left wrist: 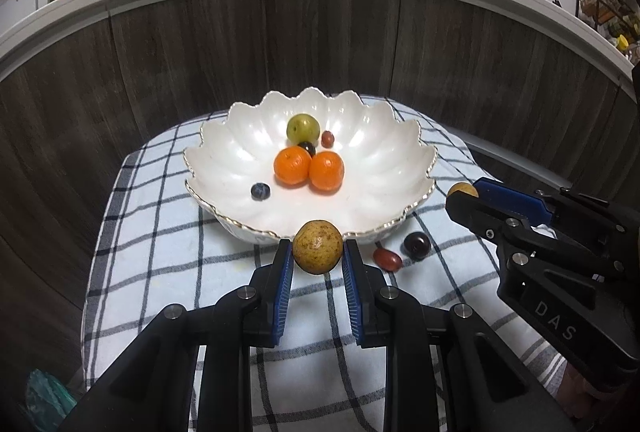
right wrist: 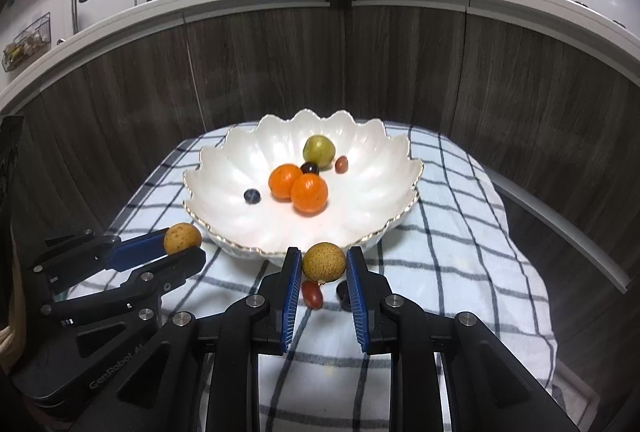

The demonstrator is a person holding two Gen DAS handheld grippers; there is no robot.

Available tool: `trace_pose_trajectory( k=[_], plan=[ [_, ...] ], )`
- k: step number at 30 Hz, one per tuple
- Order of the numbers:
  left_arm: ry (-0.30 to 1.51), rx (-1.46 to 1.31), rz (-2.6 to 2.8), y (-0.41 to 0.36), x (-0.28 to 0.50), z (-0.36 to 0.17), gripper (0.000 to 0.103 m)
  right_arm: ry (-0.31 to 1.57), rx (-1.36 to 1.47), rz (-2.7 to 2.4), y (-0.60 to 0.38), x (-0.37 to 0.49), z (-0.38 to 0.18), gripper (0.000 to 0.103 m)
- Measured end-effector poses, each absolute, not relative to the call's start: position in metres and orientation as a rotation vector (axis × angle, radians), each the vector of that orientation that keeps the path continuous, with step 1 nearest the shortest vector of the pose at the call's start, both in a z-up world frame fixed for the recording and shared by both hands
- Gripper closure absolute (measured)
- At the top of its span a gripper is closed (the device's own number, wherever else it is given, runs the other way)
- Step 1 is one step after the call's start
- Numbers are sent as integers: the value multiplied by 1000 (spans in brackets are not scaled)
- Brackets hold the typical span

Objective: Organize fruits
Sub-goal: 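Lift and carry the brown speckled and small yellow fruits over the white bowl with both tools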

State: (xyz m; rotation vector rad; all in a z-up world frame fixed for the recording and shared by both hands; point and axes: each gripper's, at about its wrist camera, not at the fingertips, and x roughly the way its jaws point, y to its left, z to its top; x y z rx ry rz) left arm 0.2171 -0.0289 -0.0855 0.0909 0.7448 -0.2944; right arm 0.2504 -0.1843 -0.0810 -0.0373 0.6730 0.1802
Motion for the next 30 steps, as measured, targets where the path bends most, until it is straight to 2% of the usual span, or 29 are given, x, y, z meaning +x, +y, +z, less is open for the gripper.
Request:
trace_pose_trajectory(
  k=[30],
  plan=[
    [778,24,-190,-24,278,-72,78,620,-35,139,-195,304,-52,78]
  ],
)
